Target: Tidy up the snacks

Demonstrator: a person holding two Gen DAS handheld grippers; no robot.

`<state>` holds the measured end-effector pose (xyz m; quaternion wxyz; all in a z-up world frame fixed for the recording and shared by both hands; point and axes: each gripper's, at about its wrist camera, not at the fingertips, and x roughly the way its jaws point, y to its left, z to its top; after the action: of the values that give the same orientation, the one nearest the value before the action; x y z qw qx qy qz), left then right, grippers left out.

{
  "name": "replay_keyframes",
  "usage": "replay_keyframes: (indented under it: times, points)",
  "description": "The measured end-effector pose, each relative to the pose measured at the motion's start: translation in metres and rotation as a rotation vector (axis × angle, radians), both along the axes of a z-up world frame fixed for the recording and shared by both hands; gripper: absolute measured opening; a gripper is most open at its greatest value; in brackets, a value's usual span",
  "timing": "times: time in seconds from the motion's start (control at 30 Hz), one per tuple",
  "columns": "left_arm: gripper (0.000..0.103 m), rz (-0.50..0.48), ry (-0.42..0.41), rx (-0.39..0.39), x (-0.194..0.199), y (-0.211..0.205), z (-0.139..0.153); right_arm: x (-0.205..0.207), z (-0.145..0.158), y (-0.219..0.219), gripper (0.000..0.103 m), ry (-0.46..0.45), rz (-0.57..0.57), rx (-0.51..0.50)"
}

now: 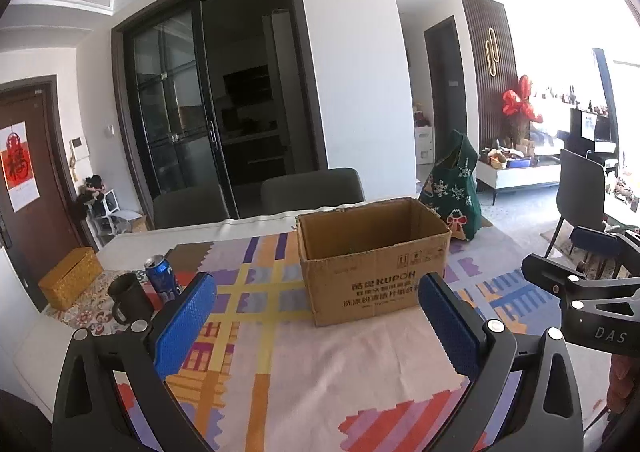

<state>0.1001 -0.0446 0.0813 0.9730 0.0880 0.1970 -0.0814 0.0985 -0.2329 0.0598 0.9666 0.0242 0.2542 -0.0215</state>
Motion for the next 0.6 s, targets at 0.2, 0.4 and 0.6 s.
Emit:
replay_keyframes:
  times: [0.2,0.4,0.6]
  points:
    - [0.103,0.001,-0.014,-0.016,-0.022,0.004,0.006,-0.028,0.006,0.003,0.091,-0.039,-0.018,-0.036]
    - [0.103,0.003,-0.038,-0.028,-0.039,0.007,0.013,-0.047,0.011,0.007,0.092,-0.066,-0.02,-0.06]
    - [0.103,0.005,-0.056,-0.029,-0.046,0.008,0.018,-0.056,0.016,0.006,0.093,-0.082,-0.023,-0.064]
